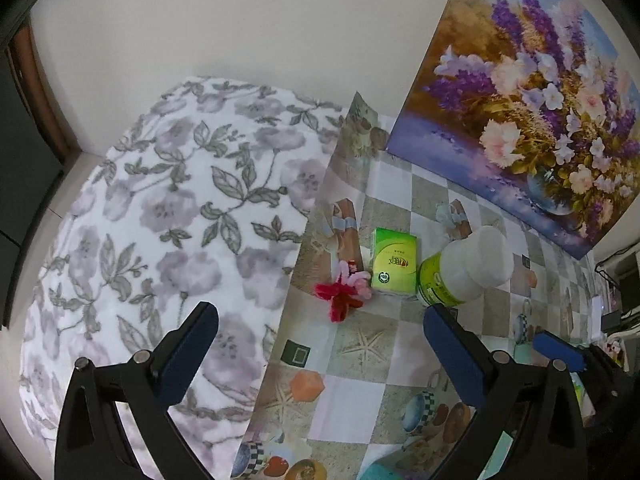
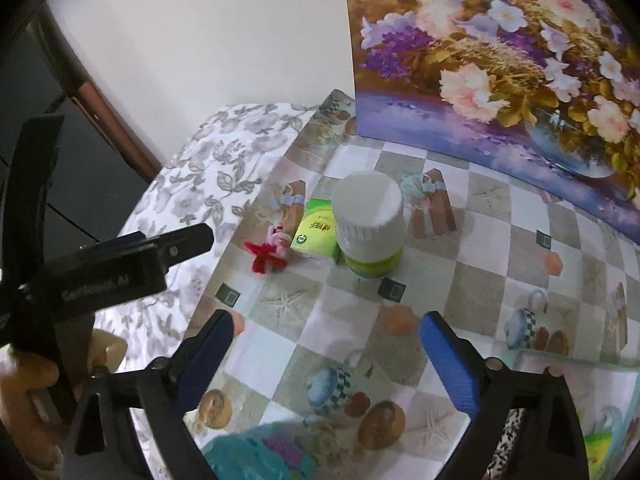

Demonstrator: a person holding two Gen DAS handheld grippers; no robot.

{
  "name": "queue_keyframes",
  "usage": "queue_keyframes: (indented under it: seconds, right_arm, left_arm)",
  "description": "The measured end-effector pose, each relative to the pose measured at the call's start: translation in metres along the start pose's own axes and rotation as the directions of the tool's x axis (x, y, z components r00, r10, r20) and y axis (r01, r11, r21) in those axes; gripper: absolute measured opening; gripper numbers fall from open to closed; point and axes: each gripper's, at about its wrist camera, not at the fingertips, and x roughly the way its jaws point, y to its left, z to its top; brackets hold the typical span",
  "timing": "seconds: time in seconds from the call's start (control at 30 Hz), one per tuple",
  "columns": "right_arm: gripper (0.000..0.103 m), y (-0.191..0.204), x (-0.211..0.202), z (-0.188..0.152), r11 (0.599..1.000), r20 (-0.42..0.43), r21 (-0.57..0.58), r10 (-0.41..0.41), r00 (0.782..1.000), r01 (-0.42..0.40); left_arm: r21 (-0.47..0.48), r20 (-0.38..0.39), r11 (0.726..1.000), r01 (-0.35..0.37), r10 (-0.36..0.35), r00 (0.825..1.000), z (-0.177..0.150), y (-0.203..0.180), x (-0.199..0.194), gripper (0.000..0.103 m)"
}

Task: Organize soft objects
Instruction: 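Move both tools toward the red-and-pink pipe-cleaner flower beside the pill bottle, then close the left tool on the red-and-pink pipe-cleaner flower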

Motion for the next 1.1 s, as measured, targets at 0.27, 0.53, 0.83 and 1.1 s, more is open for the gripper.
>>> queue_keyframes:
  seconds: [0.27,0.53,0.83,1.1]
  right_arm:
    - [0.076,0.009,0.045,0.007,0.999,-0.076,-0.036,-0.028,0.997,0.025]
    - [0.068,0.006,0.074,0.006,0.998,-0.118,-0.042,-0.043,0.992,0.038]
    - [0.066,0.007,0.086,0.008,0.997,-0.134,-0.065,-0.059,0.989,0.051]
    - [0.064,0.011,0.09,0.009,0.995,-0.137,-0.091,-0.06,0.989,0.048]
  left_arm:
    - [-0.012,-0.101,0.999,0.04,-0.041,0.994,0.008,-0.008,0.038,0.086]
    - [-0.013,-0.168,0.999,0.031,-0.032,0.985,0.007,-0.011,0.075,0.059]
    - [-0.029,-0.192,0.998,0.055,-0.059,0.98,0.001,-0.014,0.096,0.029]
    - [-0.03,-0.152,0.998,0.063,-0.066,0.986,-0.001,-0.002,0.088,0.019]
